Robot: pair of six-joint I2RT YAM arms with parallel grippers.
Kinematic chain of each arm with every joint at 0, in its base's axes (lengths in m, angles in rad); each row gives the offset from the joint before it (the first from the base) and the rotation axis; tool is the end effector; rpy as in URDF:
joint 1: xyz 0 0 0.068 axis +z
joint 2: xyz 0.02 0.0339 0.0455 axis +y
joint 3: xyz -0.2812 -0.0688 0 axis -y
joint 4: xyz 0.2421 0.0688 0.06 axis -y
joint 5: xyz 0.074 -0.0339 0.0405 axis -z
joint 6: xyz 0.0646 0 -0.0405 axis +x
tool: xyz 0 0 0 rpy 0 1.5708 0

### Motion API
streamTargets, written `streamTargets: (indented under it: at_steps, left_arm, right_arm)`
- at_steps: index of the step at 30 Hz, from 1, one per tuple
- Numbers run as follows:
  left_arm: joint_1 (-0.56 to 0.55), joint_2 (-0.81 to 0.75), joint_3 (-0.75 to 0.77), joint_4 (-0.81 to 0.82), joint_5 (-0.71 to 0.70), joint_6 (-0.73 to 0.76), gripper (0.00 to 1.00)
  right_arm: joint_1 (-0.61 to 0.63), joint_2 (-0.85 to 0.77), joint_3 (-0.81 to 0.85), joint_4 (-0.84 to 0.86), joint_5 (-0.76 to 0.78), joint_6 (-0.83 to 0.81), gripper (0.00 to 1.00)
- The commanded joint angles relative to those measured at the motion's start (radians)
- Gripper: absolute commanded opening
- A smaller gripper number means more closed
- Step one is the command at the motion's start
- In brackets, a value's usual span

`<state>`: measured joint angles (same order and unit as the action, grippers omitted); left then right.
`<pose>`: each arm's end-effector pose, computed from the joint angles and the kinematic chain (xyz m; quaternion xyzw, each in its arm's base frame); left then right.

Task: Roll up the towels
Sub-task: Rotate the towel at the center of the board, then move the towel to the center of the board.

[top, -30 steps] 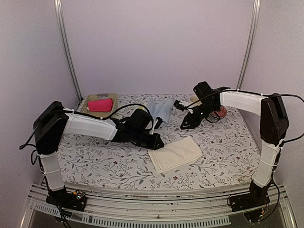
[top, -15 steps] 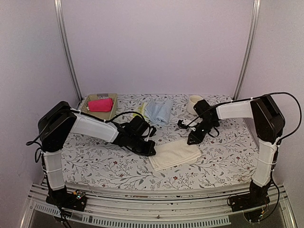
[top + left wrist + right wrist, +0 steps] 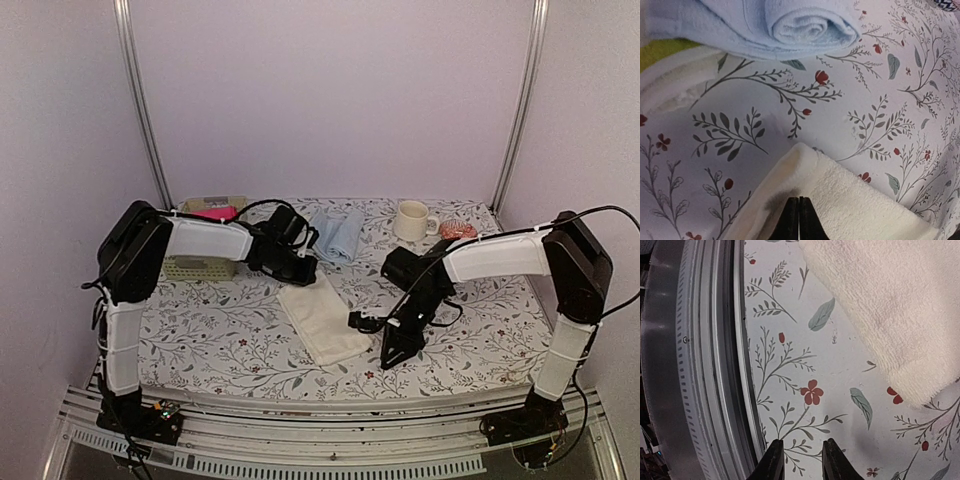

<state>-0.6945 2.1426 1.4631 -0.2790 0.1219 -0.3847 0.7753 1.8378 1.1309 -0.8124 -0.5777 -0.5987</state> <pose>0.3619 -0.3117 0.1315 0.1650 0.9375 -0.2044 0.2282 0.2066 0.2519 0.1452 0.6134 -0.7362 -0.2858 0.0005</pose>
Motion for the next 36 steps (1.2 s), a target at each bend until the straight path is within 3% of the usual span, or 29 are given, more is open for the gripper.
streamTargets:
  at_steps: [1,8,14,22,27,36]
  left_arm:
    - [-0.005,-0.118,-0.011,-0.019,0.018,0.062,0.06]
    - [-0.053,-0.341,-0.252,0.056,0.022,-0.014,0.09]
    - [-0.047,-0.36,-0.334,0.076,-0.051,-0.03,0.09]
    - [-0.023,-0.17,-0.196,0.079,-0.061,0.036,0.09]
    - [-0.034,-0.022,-0.113,0.107,0.012,0.049,0.09]
    - [-0.158,0.154,0.051,0.135,0.129,0.083,0.1]
  right_arm:
    - [-0.049,-0.087,0.065,-0.101,-0.143,-0.035,0.3]
    - [-0.143,-0.161,0.045,-0.02,-0.182,-0.015,0.3]
    - [-0.241,-0.203,-0.008,0.144,-0.196,0.009,0.3]
    - [-0.244,-0.211,-0.06,0.212,-0.085,0.012,0.31]
    - [-0.255,-0.223,-0.069,0.22,-0.099,0.019,0.3]
    - [-0.262,-0.237,-0.072,0.22,-0.087,0.016,0.3]
